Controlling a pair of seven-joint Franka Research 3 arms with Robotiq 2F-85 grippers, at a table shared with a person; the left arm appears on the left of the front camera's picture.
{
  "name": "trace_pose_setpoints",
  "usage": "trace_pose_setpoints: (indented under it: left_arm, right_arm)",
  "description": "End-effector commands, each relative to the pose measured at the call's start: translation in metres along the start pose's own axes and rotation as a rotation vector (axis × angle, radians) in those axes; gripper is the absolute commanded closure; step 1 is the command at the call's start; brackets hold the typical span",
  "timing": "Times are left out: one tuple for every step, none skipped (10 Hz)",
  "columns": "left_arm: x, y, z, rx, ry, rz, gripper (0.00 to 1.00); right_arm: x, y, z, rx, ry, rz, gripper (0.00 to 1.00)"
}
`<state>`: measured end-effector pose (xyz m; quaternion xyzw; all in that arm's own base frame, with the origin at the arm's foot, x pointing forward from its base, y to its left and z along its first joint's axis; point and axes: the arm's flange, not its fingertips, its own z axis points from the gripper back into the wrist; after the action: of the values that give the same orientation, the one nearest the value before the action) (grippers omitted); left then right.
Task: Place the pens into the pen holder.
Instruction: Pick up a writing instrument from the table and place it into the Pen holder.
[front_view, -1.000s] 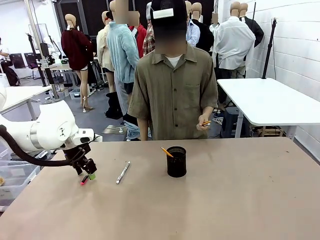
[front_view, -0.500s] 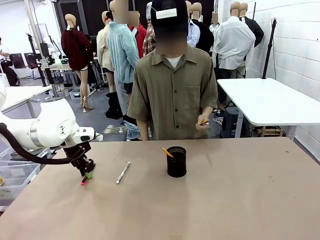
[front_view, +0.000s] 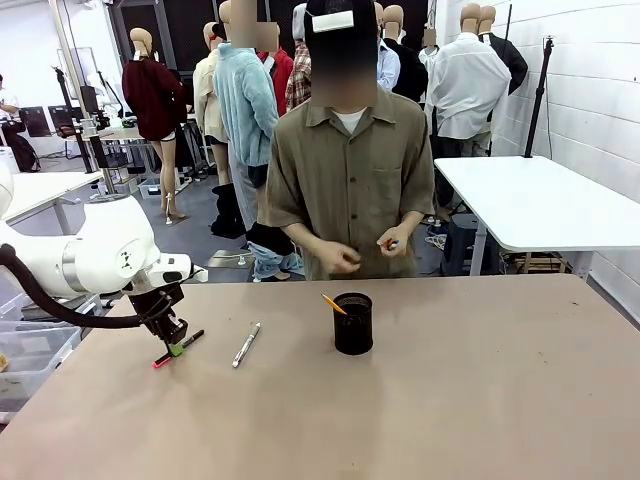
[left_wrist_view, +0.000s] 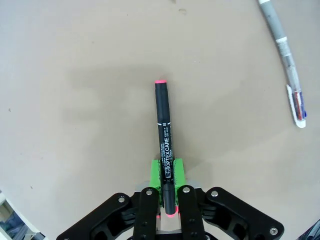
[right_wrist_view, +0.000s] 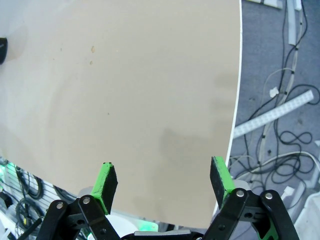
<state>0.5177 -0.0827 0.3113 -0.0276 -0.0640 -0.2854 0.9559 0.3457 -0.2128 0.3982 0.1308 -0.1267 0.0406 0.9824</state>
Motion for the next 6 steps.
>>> trace_pose_setpoints:
  left_arm:
    - [-0.012, 0.004, 0.022, -0.114, -0.194, -0.151, 1.00]
    - [-0.017, 0.004, 0.036, -0.203, -0.316, -0.241, 1.00]
    - [-0.018, 0.002, 0.046, -0.237, -0.420, -0.310, 1.00]
    - [-0.016, -0.003, 0.051, -0.267, -0.492, -0.379, 1.00]
    - [-0.012, -0.011, 0.053, -0.306, -0.569, -0.457, 1.00]
    - [-0.006, -0.017, 0.053, -0.379, -0.625, -0.538, 1.00]
  right_arm:
    - [0.000, 0.001, -0.001, -0.009, 0.019, -0.007, 0.07]
    - [0.000, 0.001, -0.001, -0.009, 0.019, -0.007, 0.07]
    - [0.000, 0.001, -0.001, -0.009, 0.019, -0.007, 0.07]
    - [0.000, 0.001, -0.001, -0.009, 0.019, -0.007, 0.07]
    - [0.000, 0.001, -0.001, -0.009, 0.019, -0.007, 0.07]
    - [0.000, 0.001, -0.001, -0.009, 0.019, -0.007, 0.07]
